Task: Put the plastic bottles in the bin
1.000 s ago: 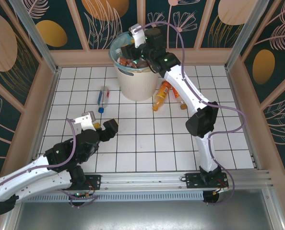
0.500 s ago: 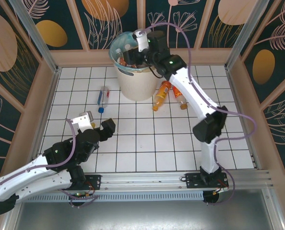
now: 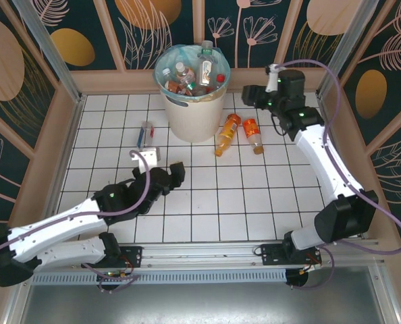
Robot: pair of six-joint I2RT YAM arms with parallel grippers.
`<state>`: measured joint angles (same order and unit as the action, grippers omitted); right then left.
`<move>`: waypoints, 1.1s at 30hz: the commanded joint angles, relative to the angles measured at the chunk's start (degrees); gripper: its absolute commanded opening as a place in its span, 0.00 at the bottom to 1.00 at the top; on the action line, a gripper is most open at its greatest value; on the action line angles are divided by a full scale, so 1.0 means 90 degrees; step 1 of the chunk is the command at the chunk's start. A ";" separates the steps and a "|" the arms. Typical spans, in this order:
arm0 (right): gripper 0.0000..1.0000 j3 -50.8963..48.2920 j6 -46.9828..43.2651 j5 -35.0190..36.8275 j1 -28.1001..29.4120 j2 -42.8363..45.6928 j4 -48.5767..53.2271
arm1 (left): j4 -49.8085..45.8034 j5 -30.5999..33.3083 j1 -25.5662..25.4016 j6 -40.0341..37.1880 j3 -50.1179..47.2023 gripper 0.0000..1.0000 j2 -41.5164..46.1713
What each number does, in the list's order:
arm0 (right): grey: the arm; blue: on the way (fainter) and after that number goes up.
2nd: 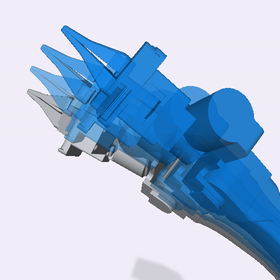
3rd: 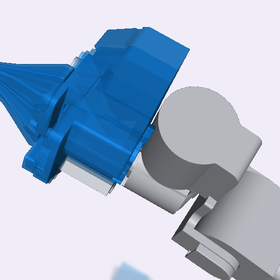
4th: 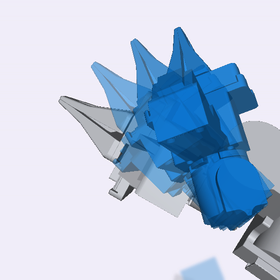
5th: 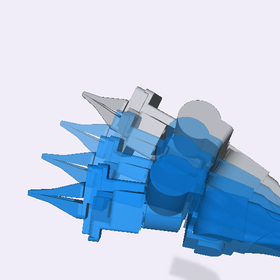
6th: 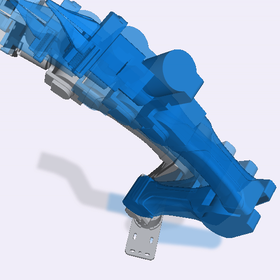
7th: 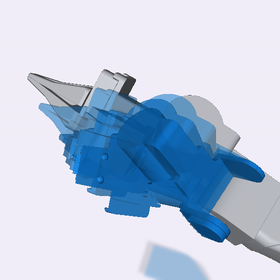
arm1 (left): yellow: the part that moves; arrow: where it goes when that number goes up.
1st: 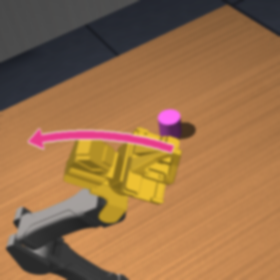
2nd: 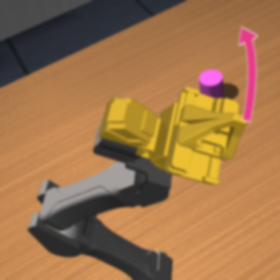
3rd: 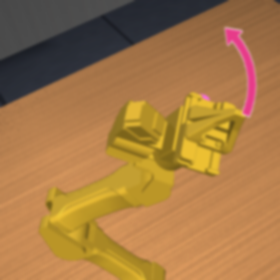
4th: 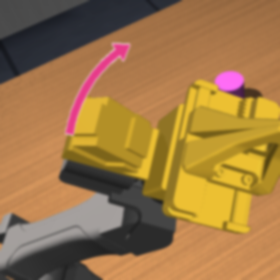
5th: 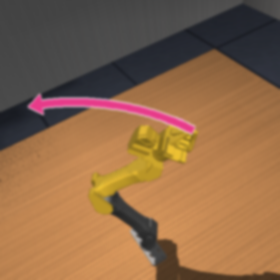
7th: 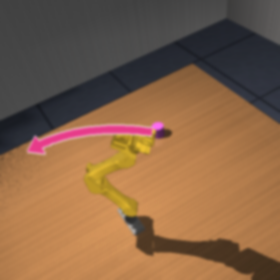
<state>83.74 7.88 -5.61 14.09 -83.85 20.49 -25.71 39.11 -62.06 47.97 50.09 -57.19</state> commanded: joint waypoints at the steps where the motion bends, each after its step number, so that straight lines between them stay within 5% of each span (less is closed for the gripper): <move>1: 0.80 -0.0225 -0.0198 0.0076 -0.0506 -0.0218 0.0194 | 0.0766 -0.0386 -0.0015 -0.0599 0.0527 0.93 -0.0632; 17: 0.85 -0.0545 -0.0511 -0.0562 -0.0947 -0.2310 -0.0460 | 0.1845 -0.2006 0.0032 -0.1521 0.2790 0.94 -0.4011; 33: 0.80 0.0731 -0.0664 -0.0456 -0.0542 -0.4179 0.0289 | 0.2132 -0.2843 0.0119 -0.1179 0.2629 0.94 -0.4417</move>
<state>87.46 3.25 -10.59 8.14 -118.98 19.55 -8.38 14.90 -61.41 36.47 74.67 -97.80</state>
